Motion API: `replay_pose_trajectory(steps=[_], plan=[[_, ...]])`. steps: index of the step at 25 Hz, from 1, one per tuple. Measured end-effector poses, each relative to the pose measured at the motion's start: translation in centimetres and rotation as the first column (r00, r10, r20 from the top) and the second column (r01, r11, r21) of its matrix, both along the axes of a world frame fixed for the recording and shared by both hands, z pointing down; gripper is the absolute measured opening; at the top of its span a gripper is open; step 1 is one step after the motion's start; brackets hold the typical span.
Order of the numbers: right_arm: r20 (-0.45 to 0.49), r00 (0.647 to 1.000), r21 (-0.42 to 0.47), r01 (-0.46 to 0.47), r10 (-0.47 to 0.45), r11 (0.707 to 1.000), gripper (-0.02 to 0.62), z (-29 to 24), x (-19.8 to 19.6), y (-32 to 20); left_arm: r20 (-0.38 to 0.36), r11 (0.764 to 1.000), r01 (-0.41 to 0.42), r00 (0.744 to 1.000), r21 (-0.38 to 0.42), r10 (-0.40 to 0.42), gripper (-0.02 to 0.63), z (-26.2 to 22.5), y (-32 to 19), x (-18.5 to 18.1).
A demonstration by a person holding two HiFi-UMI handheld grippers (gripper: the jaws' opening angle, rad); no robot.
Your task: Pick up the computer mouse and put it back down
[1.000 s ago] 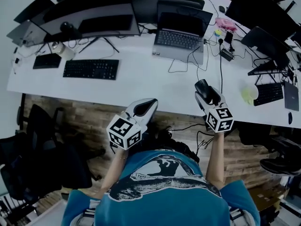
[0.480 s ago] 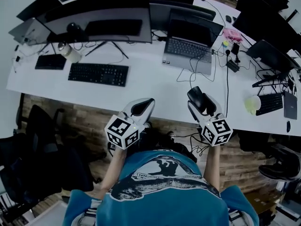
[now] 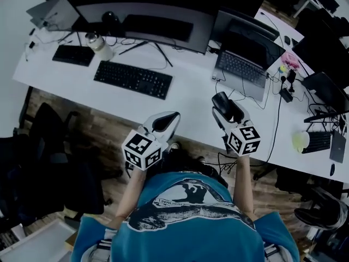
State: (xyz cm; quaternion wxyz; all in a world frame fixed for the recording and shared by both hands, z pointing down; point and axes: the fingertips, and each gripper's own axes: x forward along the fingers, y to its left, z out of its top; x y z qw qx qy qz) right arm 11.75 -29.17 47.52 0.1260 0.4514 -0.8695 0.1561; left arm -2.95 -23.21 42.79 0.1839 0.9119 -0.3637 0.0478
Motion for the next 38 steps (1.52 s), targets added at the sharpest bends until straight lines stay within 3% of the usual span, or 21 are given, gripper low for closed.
replay_pose_trajectory(steps=[10,17,25,31,38], plan=[[-0.039,0.993,-0.058,0.111,-0.113,0.992,0.305,4.3,-9.4,-8.3,-0.007,0.996,0.091,0.996,-0.006,-0.091,0.014,0.2,-0.7,-6.4],[-0.135,0.974,-0.199,0.152,-0.181,0.968,0.305,12.0,-13.5,-11.2,-0.007,0.982,0.191,0.982,-0.013,-0.191,0.014,0.5,0.0,-10.5],[-0.253,0.946,-0.352,0.106,-0.204,0.93,0.305,19.2,-14.2,-9.9,-0.01,0.96,0.28,0.96,-0.007,-0.28,0.014,0.3,0.3,-13.6],[-0.273,0.943,-0.345,0.086,-0.188,0.935,0.307,20.0,-14.4,-10.3,-0.004,0.955,0.296,0.955,-0.007,-0.296,0.014,0.3,0.4,-14.1],[-0.234,0.959,-0.354,0.067,-0.157,0.933,0.328,18.7,-14.2,-10.5,0.001,0.967,0.256,0.967,-0.008,-0.256,0.014,0.3,-0.1,-13.1]])
